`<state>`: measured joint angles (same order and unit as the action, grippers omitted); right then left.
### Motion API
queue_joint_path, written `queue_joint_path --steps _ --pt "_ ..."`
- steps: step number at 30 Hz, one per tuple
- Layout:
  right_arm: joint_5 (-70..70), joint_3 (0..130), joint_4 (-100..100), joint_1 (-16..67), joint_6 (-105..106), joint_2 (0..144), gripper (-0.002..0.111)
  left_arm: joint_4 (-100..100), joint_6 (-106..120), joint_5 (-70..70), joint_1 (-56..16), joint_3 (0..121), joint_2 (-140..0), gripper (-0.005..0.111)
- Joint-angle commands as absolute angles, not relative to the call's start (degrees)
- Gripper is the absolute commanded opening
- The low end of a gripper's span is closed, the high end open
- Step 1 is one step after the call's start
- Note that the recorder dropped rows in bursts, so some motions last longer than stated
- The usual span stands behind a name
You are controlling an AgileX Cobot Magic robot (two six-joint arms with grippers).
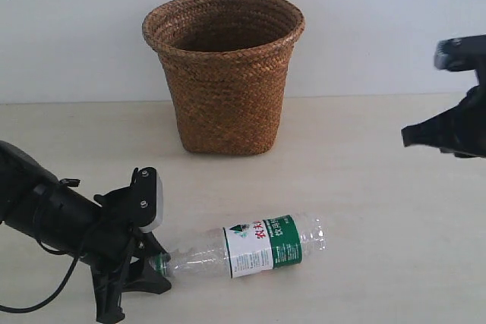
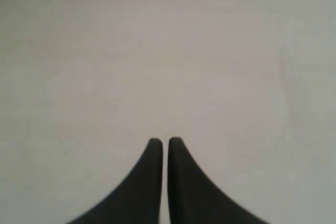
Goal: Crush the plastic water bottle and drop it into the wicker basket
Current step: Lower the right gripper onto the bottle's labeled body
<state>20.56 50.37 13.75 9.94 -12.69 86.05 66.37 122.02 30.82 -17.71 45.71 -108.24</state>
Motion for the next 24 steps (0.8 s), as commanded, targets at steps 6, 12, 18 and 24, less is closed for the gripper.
queue_joint_path --steps 6,12,18,24 --pt "47.4 65.6 -9.1 23.1 13.6 92.7 0.000 67.0 122.2 31.5 -17.9 45.9 -108.3 0.004" --pt "42.8 66.7 -12.3 30.2 16.0 94.6 0.000 67.0 122.2 31.5 -17.9 45.9 -108.3 0.004" --pt "40.8 66.7 -12.7 31.5 15.4 99.1 0.000 67.0 122.2 31.5 -17.9 45.9 -108.3 0.004" --pt "40.3 66.7 -13.7 31.5 15.4 103.6 0.000 67.0 122.2 31.5 -17.9 45.9 -108.3 0.004"
